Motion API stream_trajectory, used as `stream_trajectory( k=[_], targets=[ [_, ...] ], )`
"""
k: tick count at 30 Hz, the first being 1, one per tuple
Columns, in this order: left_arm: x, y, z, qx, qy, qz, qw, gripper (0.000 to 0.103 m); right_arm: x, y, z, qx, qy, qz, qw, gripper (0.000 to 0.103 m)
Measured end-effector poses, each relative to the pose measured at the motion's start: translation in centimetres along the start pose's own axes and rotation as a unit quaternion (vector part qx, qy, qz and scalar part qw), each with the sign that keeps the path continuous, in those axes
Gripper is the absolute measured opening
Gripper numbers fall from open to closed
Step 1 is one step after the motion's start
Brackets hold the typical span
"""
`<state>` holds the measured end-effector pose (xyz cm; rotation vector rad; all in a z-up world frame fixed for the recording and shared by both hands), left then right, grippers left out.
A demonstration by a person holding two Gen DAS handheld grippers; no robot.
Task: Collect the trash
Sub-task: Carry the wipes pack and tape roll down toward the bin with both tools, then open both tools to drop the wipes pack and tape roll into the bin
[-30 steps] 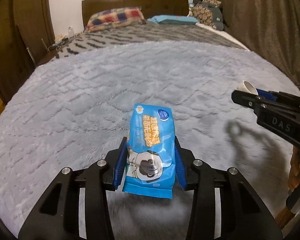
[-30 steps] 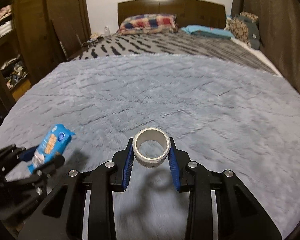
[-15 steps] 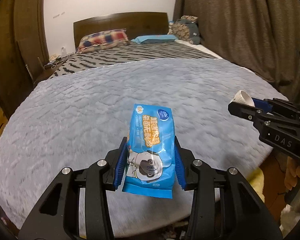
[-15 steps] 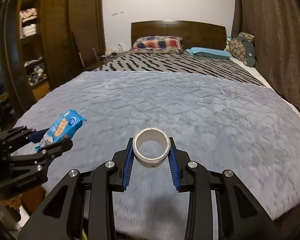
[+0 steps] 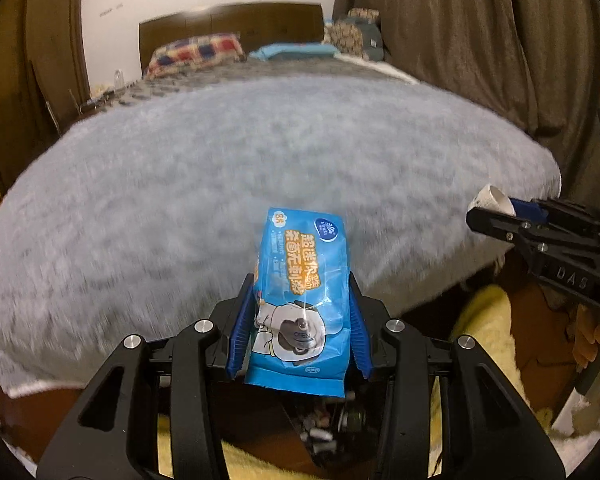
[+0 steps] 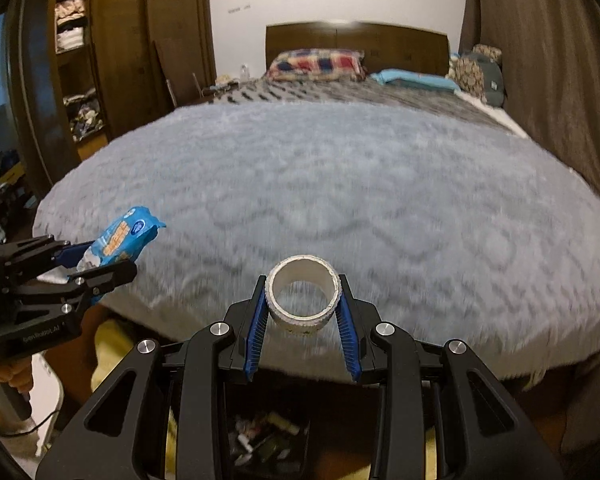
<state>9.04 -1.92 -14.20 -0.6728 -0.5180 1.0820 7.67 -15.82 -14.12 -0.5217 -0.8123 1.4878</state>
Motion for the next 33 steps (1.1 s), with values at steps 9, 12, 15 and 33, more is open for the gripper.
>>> stream_trajectory(
  k=[9, 12, 15, 33],
  targets=[
    [-2.4, 9.8, -6.1, 0.115, 0.038, 0.003, 0.9926, 0.040, -0.4, 9.9, -5.8, 0.126, -0.015, -0.027, 0.991, 0.034],
    [-2.6, 13.0, -8.8, 0.158, 0.045, 0.000, 0.9864, 0.040, -0.3, 12.9, -7.9, 0.164, -0.011, -0.024, 0.986, 0.034],
    [-2.8, 15.4, -11.1, 0.191, 0.051, 0.000, 0.9802, 0.040, -0.5, 15.3, -10.2, 0.200, -0.013, -0.038, 0.979, 0.034],
    [-2.6, 20.0, -15.0, 0.250, 0.069, 0.026, 0.9655, 0.060, -0.5, 17.9, -13.5, 0.235, -0.019, -0.057, 0.970, 0.046]
  ],
)
Point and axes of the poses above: each gripper's, at about its wrist camera, not at the fingertips, and z roughly against the way its jaws point, x to its left, y to its underside, the point moved 10 cm from there along -z, roughly the way its jaws point, and after that the axes turned 5 degrees about -z, right-handed, at the moved point
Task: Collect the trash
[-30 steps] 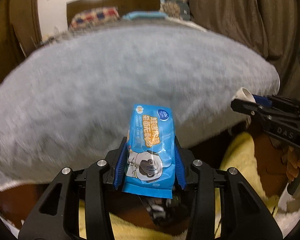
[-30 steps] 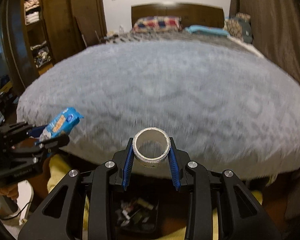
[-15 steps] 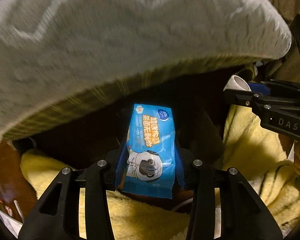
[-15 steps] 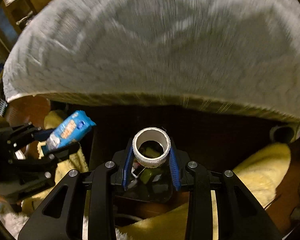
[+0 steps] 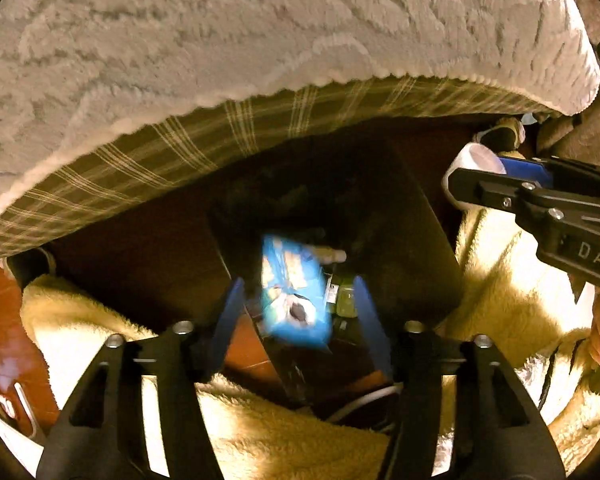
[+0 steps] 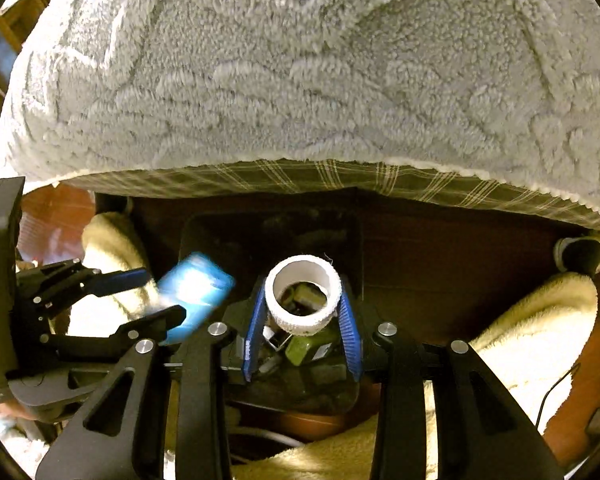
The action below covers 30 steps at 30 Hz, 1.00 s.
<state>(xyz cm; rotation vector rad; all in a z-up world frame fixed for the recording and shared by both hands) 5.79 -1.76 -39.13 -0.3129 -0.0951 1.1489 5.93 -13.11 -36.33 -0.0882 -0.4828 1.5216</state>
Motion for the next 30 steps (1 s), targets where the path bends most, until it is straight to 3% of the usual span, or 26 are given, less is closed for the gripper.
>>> stream_trajectory(
  k=[3, 6, 8, 11, 13, 16, 20, 24, 30],
  targets=[
    [0.5, -0.5, 1.6, -0.015, -0.014, -0.003, 0.9998, 0.067, -0.5, -0.8, 1.7, -0.018, 0.002, -0.004, 1.000, 0.057],
    [0.0, -1.6, 3.4, -0.038, -0.030, -0.004, 0.9988, 0.079, -1.3, -2.3, 5.1, -0.066, 0.021, -0.004, 0.998, 0.075],
    [0.6, -2.3, 6.0, -0.065, -0.045, -0.001, 0.9969, 0.086, -2.0, -3.5, 7.9, -0.104, 0.035, -0.003, 0.994, 0.099],
    [1.5, -3.7, 10.9, -0.116, -0.070, 0.003, 0.9908, 0.095, -2.7, -5.4, 13.2, -0.167, 0.058, -0.002, 0.984, 0.100],
    [2.2, -4.8, 14.4, -0.153, -0.088, 0.008, 0.9843, 0.095, -2.7, -6.6, 16.9, -0.214, 0.078, -0.002, 0.974, 0.100],
    [2.7, -6.3, 20.4, -0.217, -0.116, 0.016, 0.9692, 0.095, -2.3, -8.1, 22.6, -0.286, 0.106, 0.000, 0.952, 0.100],
    [2.7, -8.5, 28.3, -0.305, -0.149, 0.027, 0.9401, 0.095, -1.3, -9.4, 29.8, -0.370, 0.108, 0.006, 0.923, 0.100],
    [2.1, -9.7, 34.1, -0.360, -0.175, 0.035, 0.9159, 0.095, -0.8, -10.2, 34.6, -0.418, 0.111, 0.001, 0.902, 0.100],
    [0.2, -10.6, 39.6, -0.416, -0.194, 0.023, 0.8879, 0.095, -1.0, -10.6, 40.2, -0.471, 0.124, -0.017, 0.873, 0.100]
  ],
)
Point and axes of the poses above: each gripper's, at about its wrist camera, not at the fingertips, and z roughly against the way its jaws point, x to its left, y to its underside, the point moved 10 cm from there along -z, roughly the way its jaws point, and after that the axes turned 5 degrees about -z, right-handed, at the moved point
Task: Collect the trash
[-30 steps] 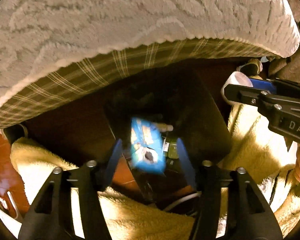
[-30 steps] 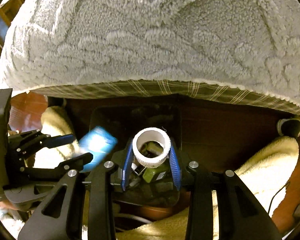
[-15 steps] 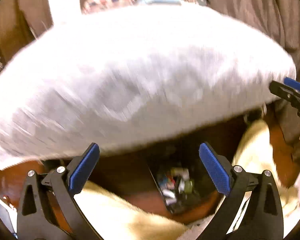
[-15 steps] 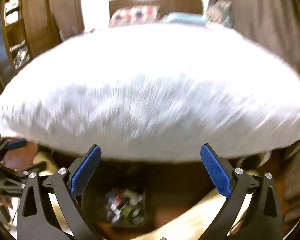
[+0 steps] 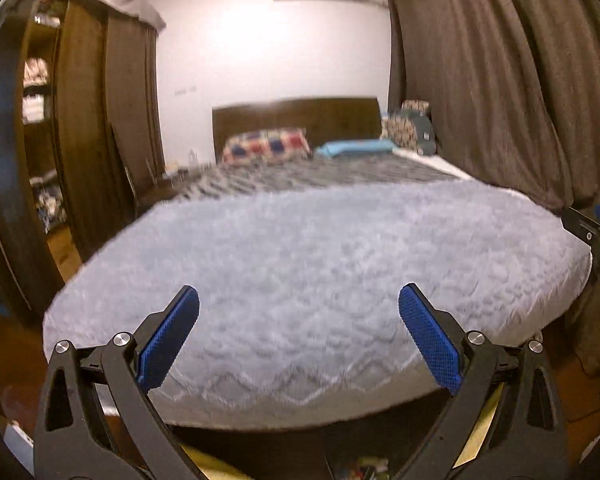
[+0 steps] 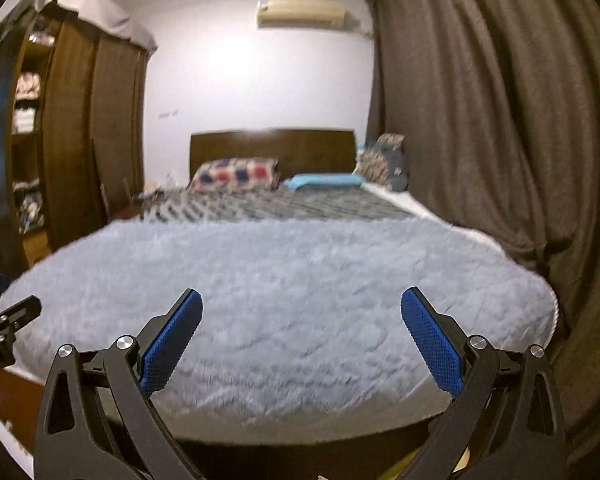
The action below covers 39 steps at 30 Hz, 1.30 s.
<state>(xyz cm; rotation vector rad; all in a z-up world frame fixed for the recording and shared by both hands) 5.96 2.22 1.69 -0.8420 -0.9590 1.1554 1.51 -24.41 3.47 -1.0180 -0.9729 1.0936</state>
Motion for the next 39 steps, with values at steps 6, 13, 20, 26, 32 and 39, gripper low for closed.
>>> stream_trajectory(
  k=[6, 13, 20, 26, 32, 39],
  targets=[
    [0.1, -2.0, 0.9, -0.022, -0.008, 0.010, 0.9997, 0.095, -0.1, -2.3, 1.3, -0.031, 0.018, -0.002, 0.999, 0.100],
    [-0.6, -2.0, 1.2, -0.027, -0.006, 0.008, 0.9996, 0.095, 0.9, -1.9, 1.2, -0.027, 0.018, -0.002, 0.999, 0.100],
    [-0.8, -2.0, 1.3, -0.026, -0.004, 0.007, 0.9996, 0.095, 1.4, -1.5, 1.1, -0.023, 0.019, -0.002, 1.000, 0.100],
    [-0.8, -1.9, 1.4, -0.027, -0.006, 0.010, 0.9996, 0.095, 1.3, -1.4, 0.9, -0.017, 0.020, -0.005, 1.000, 0.100],
    [-0.8, -2.0, 1.5, -0.028, -0.006, 0.011, 0.9995, 0.095, 1.3, -1.4, 1.0, -0.019, 0.021, -0.006, 1.000, 0.100],
    [-0.8, -1.9, 1.7, -0.028, -0.007, 0.012, 0.9995, 0.095, 1.3, -1.2, 1.0, -0.018, 0.023, -0.007, 1.000, 0.100]
  ],
)
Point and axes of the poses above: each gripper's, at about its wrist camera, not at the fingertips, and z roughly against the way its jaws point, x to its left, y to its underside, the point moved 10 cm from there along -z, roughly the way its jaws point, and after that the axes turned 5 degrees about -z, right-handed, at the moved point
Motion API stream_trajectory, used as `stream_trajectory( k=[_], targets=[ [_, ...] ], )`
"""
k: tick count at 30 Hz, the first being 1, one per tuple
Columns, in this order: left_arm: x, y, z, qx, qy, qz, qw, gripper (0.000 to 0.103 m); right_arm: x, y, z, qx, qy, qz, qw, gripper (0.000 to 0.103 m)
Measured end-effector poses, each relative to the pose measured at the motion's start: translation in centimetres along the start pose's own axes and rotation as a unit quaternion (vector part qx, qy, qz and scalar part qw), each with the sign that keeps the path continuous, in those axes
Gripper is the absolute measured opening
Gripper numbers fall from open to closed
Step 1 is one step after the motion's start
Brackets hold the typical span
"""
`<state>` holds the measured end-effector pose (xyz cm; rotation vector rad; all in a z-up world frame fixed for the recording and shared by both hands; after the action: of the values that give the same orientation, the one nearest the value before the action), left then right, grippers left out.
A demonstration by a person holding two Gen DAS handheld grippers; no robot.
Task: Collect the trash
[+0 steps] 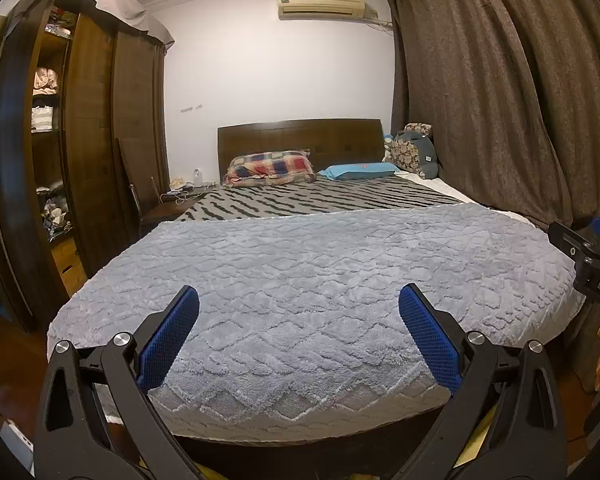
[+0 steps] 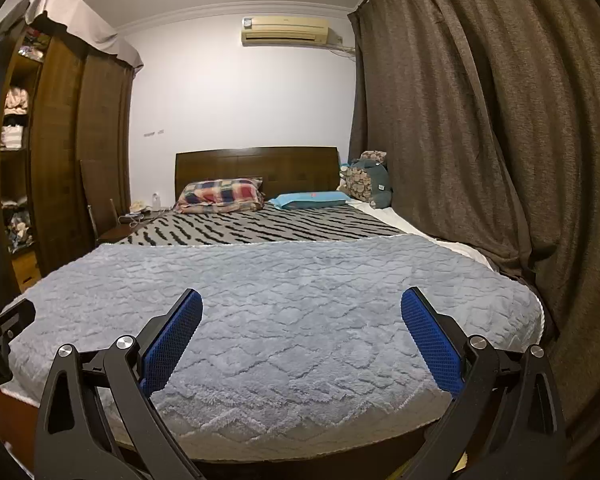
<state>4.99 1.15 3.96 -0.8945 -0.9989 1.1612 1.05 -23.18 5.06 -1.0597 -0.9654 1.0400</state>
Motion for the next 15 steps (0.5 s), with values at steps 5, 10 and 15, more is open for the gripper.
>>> stream_trajectory(
  k=[5, 10, 15],
  targets=[
    [0.03, -0.01, 0.07, 0.000, -0.001, 0.000, 1.0000, 0.095, 0.04, 0.03, -0.02, 0.001, 0.000, -0.001, 1.000, 0.100],
    [0.06, 0.00, 0.04, 0.000, -0.001, 0.000, 1.0000, 0.095, 0.16, 0.20, 0.04, 0.003, 0.001, -0.002, 1.000, 0.100],
    [0.10, -0.12, 0.30, -0.001, -0.004, 0.002, 1.0000, 0.095, 0.09, 0.13, 0.06, 0.003, 0.001, -0.002, 1.000, 0.100]
  ],
)
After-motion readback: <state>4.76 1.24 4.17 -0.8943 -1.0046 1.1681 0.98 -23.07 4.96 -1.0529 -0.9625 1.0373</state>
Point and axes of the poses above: each gripper's, at about its wrist camera, not at the fingertips, and z roughly against the way its jaws point, x to its left, y to its underside, the point moved 10 cm from there along -z, roughly the way its jaws point, and after that the axes turned 5 degrees about -z, right-handed, at the moved point
